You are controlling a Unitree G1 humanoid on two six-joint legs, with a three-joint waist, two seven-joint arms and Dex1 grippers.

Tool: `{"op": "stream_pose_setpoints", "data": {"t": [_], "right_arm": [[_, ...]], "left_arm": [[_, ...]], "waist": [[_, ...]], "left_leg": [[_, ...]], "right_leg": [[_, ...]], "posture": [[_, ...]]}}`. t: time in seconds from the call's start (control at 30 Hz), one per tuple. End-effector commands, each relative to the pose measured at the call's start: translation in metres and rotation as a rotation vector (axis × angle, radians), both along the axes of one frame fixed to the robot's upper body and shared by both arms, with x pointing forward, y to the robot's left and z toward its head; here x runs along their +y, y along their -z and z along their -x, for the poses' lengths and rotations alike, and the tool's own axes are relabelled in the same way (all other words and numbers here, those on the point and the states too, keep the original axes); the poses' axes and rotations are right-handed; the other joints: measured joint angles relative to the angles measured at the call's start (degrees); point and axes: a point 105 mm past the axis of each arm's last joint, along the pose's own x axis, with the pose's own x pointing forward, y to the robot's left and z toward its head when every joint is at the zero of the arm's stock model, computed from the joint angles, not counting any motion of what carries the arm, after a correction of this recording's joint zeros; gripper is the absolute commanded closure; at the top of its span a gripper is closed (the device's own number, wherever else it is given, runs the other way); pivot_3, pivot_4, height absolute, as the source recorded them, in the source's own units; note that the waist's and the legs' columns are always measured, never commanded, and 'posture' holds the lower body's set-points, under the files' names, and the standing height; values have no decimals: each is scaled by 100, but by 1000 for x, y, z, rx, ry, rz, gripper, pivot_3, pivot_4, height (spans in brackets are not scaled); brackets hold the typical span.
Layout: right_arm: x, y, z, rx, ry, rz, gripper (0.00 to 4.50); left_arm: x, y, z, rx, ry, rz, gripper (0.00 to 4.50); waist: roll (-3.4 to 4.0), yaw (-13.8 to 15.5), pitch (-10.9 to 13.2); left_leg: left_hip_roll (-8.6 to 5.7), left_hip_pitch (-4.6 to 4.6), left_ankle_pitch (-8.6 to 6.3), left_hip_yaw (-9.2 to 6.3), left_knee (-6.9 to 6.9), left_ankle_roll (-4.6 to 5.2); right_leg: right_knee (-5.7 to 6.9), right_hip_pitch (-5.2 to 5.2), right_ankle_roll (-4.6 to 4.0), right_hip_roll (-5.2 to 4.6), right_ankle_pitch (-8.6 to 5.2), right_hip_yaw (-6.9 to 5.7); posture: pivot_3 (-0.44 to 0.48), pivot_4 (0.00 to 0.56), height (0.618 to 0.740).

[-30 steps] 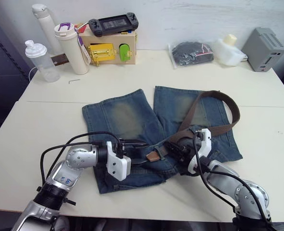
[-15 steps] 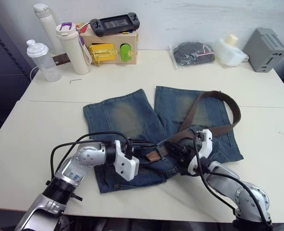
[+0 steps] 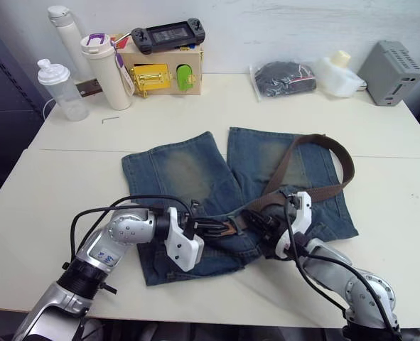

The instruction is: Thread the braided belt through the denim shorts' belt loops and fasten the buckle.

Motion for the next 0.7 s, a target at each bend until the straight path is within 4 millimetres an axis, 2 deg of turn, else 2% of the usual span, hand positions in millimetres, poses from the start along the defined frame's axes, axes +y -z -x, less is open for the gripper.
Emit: {"op": "stream_pose_setpoints", "data": {"t": [0.03, 0.07, 0.23, 0.27, 0.33, 0.43, 0.5, 0.6, 0.7], "right_arm": [[-3, -19, 1, -61, 27, -22, 3657], [-7, -26, 2, -82, 35, -34, 3415], [-38, -55, 16, -191, 23, 16, 1193], [-41, -56, 28, -221, -50, 89, 623], [-43, -55, 44, -255, -166, 217, 54], [-40, -62, 68, -440, -375, 489, 54], [-38, -50, 78, -511, -523, 715, 54], [-48, -22, 81, -616, -717, 1095, 54], [-56, -8, 69, -789, -770, 1348, 54]], "left_arm": [[-3, -13, 1, -43, 12, 17, 4500], [-3, -14, 1, -44, 12, 17, 4500], [-2, -14, 0, -45, 6, 16, 4500], [-1, -14, 0, -43, 4, 19, 4500], [-1, -14, 0, -39, 2, 23, 4500], [-1, -13, 0, -29, 4, 27, 4500], [-2, -13, 0, -19, 8, 34, 4500], [-4, -13, 0, -13, 10, 38, 4500], [-4, -11, 0, -7, 13, 37, 4500]], "waist": [[0, 2, 1], [0, 3, 1], [9, 45, 9], [6, 49, 10], [9, 47, 12], [8, 38, 12], [4, 34, 13], [-3, 50, 15], [-22, 61, 24]], "left_leg": [[0, -1, 0, 0, 0, 0], [0, -1, 0, 0, 0, 0], [-3, -17, -1, -1, 13, 2], [-5, -17, -1, -2, 16, 3], [-5, -23, -2, -3, 19, 5], [-2, -28, -2, 3, 18, 7], [6, -27, -2, 9, 22, 7], [2, -22, -1, 17, 24, 9], [1, -24, -1, 13, 29, 8]], "right_leg": [[0, 0, 0, 0, 0, 0], [-1, 0, 0, 0, 0, 0], [-6, -1, 0, -2, 0, 0], [-6, 0, 0, -3, 0, 0], [-16, 2, 0, -3, 0, -2], [-27, 5, 0, 2, 0, -3], [-32, 8, 0, 12, 0, -5], [-34, 9, 0, 9, 0, -2], [-37, 11, 1, 7, 0, -4]], "posture": [[0, 150, 740], [0, 150, 740], [0, 150, 740], [0, 150, 740], [0, 150, 740], [0, 150, 740], [0, 150, 740], [0, 150, 740], [0, 150, 740]]}}
